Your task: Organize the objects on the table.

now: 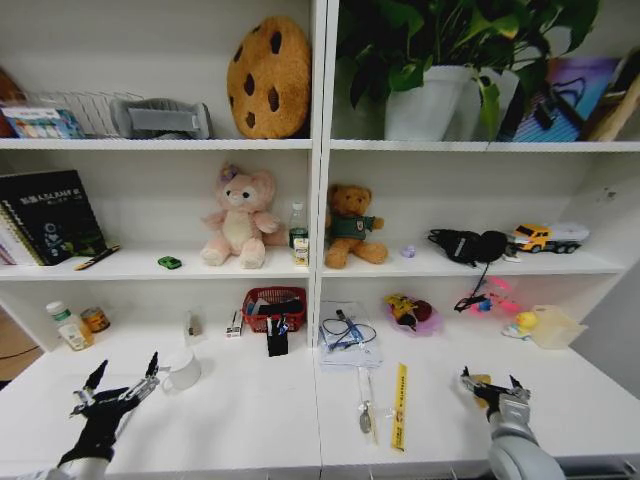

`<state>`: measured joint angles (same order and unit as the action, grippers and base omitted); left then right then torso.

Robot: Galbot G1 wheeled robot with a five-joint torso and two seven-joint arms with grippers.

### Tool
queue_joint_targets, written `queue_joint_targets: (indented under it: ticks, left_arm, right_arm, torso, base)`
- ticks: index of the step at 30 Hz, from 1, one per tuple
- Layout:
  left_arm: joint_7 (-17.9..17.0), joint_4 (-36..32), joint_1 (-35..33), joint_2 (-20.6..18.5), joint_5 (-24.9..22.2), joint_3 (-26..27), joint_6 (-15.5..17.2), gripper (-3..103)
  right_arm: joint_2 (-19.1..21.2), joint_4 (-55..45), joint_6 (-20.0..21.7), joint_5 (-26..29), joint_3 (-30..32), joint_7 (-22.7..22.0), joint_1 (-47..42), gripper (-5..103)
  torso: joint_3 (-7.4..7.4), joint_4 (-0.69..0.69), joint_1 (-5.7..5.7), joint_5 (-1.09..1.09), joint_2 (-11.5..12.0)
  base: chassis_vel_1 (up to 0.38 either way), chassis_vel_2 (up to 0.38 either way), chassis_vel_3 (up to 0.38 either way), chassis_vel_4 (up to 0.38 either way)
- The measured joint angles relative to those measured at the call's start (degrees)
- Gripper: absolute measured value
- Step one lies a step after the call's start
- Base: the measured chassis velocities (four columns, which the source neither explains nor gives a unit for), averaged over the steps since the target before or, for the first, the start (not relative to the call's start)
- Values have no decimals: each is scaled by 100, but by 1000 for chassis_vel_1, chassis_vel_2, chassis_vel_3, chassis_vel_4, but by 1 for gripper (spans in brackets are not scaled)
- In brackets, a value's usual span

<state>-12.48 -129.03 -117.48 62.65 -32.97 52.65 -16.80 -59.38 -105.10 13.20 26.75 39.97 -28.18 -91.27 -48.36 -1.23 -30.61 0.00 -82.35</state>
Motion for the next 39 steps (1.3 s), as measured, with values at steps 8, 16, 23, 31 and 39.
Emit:
queue_joint_targets:
  ticks: [8,16,23,31,39]
  left_arm:
    - [0,0,0,0,0,0,0,100]
    - [0,0,0,0,0,0,0,100]
    - [0,0,0,-1,0,0,0,100]
    - [0,0,0,0,0,0,0,100]
    - [0,0,0,0,0,0,0,100]
  right_arm:
    - [-116,133,5,-22,-164,-79,86,61]
    - [-145,171,-146,-42,-163,-83,62,34]
    - [-160,109,-210,-49,-82,-80,-8,7]
    - [-66,-51,-704,15,-73,199,180,0]
    - [301,315,-1135,207,-537,767,1206,0]
  torso:
    - [0,-1,0,0,0]
    - [0,-1,0,0,0]
    - [0,-1,0,0,0]
    - [1,-2,0,0,0]
    - [0,0,0,1,0]
  base:
    - [0,0,0,0]
    - [0,0,0,0]
    - [0,0,0,0]
    - [0,0,0,0]
    - [0,0,0,0]
